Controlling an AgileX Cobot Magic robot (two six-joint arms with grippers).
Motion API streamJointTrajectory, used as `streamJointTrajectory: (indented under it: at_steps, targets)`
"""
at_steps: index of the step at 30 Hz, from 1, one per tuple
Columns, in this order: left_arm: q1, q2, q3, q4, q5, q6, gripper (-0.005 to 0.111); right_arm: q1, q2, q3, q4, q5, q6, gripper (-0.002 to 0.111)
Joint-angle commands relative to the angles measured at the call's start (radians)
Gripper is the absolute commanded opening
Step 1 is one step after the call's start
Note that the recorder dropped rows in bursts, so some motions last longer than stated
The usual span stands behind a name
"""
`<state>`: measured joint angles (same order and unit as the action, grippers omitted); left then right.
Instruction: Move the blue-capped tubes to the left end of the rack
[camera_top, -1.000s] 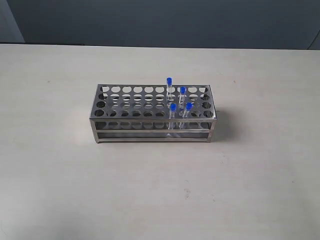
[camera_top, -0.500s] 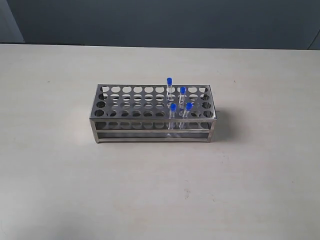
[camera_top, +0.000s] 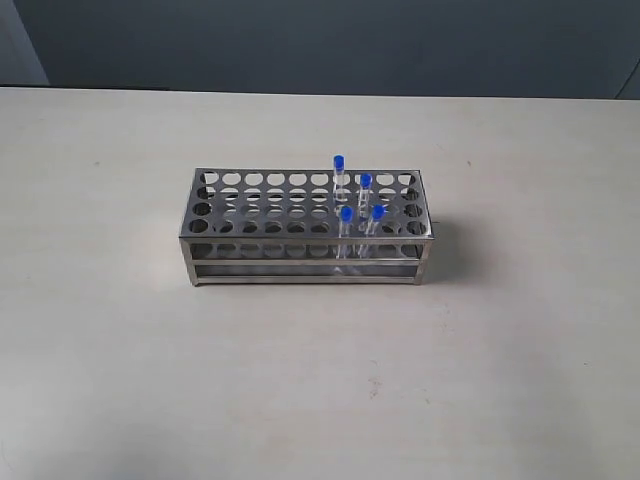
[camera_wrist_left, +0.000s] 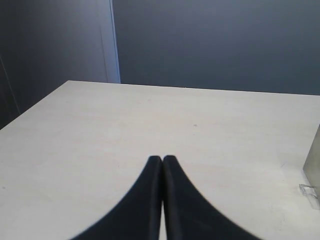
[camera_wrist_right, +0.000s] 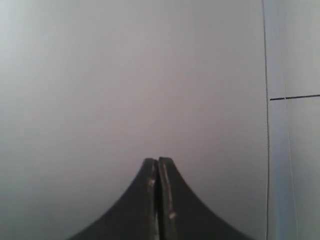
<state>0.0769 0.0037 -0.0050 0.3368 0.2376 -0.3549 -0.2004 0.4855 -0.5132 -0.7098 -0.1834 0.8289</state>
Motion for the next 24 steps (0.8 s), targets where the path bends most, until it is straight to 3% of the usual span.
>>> streamJointTrajectory:
  at_steps: [1, 4, 10, 17, 21, 24]
  targets:
    - [-0.009, -0.004, 0.003, -0.003, -0.004, -0.002, 0.000, 0.027, 0.262, -0.111, -0.262, -0.122, 0.143, -0.001]
    - [-0.009, -0.004, 0.003, -0.003, -0.004, -0.002, 0.000, 0.076, 0.382, -0.101, -0.390, -0.121, 0.254, -0.001]
    - [-0.009, -0.004, 0.003, -0.003, -0.004, -0.002, 0.000, 0.193, 0.445, -0.090, -0.395, -0.143, 0.275, -0.001]
    - [-0.009, -0.004, 0.003, -0.003, -0.004, -0.002, 0.000, 0.437, 0.621, -0.082, -0.399, -0.156, 0.290, -0.001]
    - [-0.009, -0.004, 0.003, -0.003, -0.005, -0.002, 0.000, 0.470, 0.738, -0.082, -0.412, -0.218, 0.290, 0.000]
    - [-0.009, -0.004, 0.003, -0.003, -0.005, -0.002, 0.000, 0.470, 0.786, -0.082, -0.500, -0.392, 0.288, 0.017]
